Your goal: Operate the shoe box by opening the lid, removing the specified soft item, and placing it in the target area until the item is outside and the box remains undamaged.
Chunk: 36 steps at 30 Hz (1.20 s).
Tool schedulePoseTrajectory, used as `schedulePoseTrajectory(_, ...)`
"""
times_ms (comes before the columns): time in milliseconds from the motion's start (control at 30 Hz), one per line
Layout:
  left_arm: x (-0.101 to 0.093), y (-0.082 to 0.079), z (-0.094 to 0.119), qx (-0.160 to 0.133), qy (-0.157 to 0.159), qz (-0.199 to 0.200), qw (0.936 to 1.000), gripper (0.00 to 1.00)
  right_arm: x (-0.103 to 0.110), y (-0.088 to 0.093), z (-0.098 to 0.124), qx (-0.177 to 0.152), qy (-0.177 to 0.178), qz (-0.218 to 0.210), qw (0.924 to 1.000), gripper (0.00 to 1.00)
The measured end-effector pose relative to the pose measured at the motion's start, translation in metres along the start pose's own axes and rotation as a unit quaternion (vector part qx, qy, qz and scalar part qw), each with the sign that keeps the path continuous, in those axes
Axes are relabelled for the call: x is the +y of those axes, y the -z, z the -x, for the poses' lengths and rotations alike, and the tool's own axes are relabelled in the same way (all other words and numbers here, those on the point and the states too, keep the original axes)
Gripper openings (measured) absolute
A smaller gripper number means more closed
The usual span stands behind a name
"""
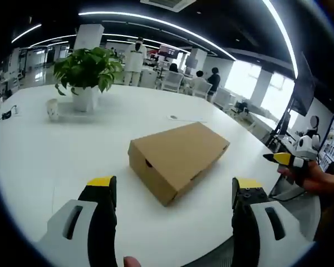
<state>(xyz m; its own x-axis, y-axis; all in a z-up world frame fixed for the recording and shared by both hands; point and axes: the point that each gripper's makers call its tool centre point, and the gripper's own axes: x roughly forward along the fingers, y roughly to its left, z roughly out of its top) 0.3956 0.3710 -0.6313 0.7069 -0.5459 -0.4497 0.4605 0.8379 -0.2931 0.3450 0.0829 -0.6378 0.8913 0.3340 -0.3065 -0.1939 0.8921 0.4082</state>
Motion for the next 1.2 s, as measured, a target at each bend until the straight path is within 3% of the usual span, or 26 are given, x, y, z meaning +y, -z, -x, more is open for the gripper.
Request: schedulePoseTrajectory(1200, -0.0033, 0.0008, -0.002, 0.002, 0.004, 0.003, 1.0, 0.85, 0.0007, 0.0024, -0.0016, 0.007, -0.001, 0.002, 1.0, 0.88)
